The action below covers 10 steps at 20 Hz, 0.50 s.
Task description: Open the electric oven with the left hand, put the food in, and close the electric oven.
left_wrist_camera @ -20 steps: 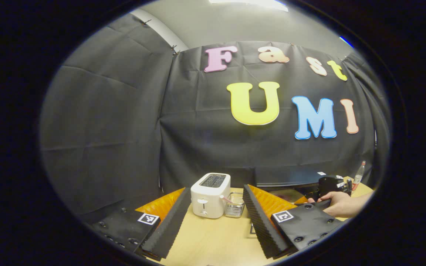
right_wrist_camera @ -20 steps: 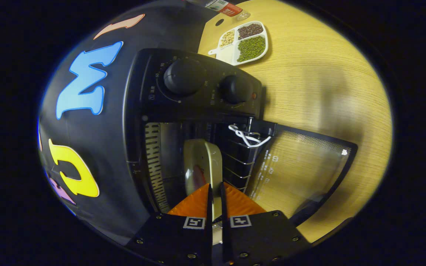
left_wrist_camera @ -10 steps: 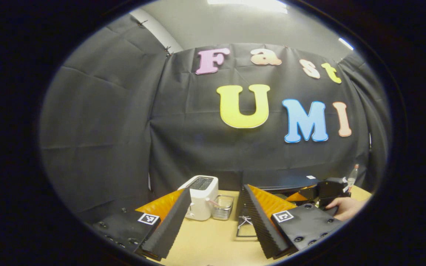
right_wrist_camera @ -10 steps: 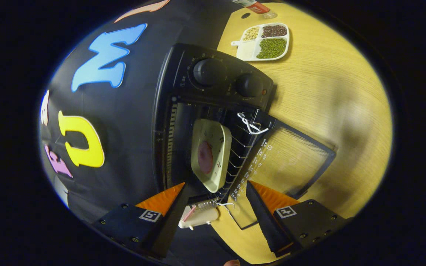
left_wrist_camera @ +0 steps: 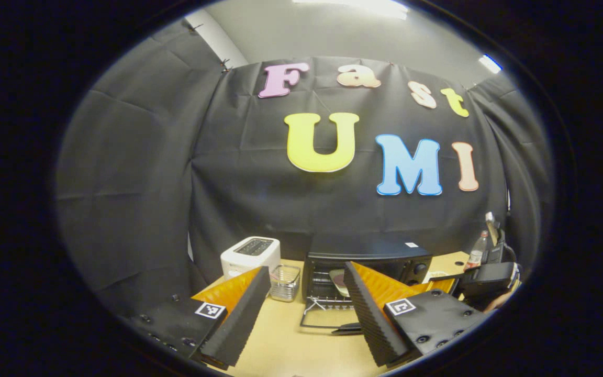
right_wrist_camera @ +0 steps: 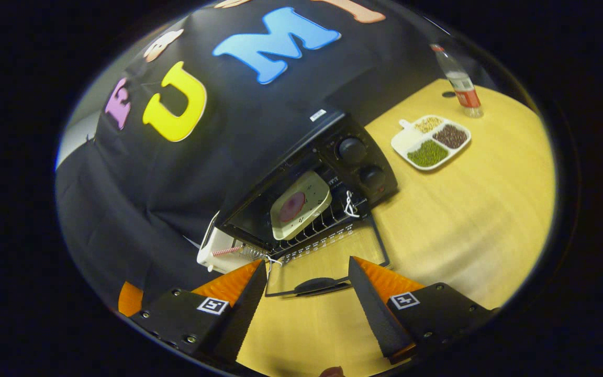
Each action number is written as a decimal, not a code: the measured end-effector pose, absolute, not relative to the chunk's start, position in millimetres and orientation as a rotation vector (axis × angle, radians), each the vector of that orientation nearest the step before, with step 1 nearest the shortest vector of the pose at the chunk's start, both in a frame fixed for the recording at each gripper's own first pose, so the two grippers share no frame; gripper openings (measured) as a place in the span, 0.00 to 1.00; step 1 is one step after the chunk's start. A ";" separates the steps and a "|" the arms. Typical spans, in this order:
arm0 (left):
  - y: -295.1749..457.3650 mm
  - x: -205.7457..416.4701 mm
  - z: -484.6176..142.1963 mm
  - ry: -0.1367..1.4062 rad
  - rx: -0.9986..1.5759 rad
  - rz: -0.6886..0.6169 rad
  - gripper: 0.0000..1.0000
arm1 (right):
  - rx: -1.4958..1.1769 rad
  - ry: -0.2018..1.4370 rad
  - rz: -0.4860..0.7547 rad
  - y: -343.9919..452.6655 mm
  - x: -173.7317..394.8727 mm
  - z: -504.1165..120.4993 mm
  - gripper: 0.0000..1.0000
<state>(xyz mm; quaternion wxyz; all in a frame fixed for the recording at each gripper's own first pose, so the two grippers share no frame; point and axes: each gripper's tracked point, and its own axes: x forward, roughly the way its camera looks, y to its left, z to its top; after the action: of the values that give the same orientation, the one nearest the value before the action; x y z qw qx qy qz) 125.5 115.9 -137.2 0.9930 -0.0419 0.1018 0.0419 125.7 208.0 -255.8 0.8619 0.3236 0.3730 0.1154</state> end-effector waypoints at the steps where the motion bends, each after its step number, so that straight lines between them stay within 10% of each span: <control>1: 110.8 123.2 -140.4 0.212 -0.082 0.075 0.94 | 0.631 0.763 0.246 197.1 120.0 -251.5 0.96; 10: 64.8 111.9 -197.0 0.339 -0.056 -0.026 0.91 | 0.255 0.524 0.187 93.7 84.2 -211.8 0.97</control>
<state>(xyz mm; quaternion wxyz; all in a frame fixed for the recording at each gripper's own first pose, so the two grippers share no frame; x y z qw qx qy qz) 111.9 64.8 -197.0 0.9852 -0.0280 0.1687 -0.0130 84.2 93.7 -211.8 0.9535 0.1257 0.2581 0.0923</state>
